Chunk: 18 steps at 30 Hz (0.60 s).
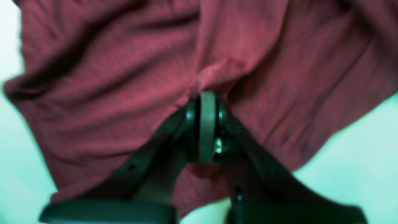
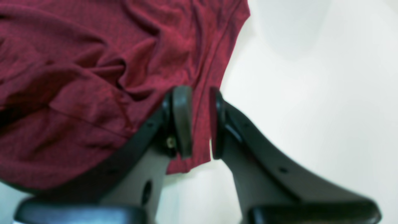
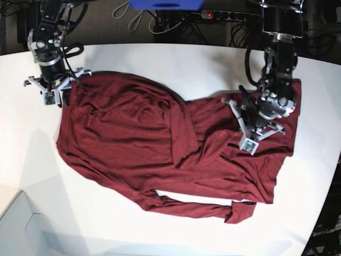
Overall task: Layout the t-shirt on the table in an organized manner, then fold the t-shirt properly
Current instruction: 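Pull the fabric with the left gripper back toward the shirt's side edge, then stretch the shirt's side edge outward with the left gripper, right gripper holding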
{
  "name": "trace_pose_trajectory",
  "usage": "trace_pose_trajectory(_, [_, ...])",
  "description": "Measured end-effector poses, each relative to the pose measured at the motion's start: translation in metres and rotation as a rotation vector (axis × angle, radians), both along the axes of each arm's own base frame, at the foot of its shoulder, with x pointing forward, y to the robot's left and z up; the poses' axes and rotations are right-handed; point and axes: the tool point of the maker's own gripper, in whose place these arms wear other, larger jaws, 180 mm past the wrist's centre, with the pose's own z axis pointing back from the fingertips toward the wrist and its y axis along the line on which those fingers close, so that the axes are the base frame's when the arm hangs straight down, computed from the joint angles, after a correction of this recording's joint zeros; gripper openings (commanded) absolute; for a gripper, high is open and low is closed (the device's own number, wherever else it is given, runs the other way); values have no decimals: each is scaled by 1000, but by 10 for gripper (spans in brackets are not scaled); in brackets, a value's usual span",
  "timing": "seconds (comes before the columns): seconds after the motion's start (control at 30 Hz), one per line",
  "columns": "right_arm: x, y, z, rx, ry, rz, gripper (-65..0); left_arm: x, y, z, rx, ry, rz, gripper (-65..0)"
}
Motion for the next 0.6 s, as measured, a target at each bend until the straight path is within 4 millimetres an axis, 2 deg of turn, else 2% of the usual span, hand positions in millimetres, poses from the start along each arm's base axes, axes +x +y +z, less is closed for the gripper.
trace_pose_trajectory(0.07, [0, 0, 0, 0, 0, -1, -533, 13, 11, 18, -41, -60, 70, -645])
trace_pose_trajectory(0.13, [0, 0, 0, -1, 0, -2, -533, 26, 33, 32, -39, -100, 140, -645])
trace_pose_trajectory(0.23, [0, -1, 0, -1, -1, -3, -533, 39, 52, 36, -33, -108, 189, -645])
trace_pose_trajectory(0.47, [0, 0, -1, -1, 2, -1, -533, 57, 53, 20, -62, -46, 206, -645])
trace_pose_trajectory(0.6, [0, 0, 0, 0, 0, -2, -533, 64, 51, 38, -62, -93, 200, -645])
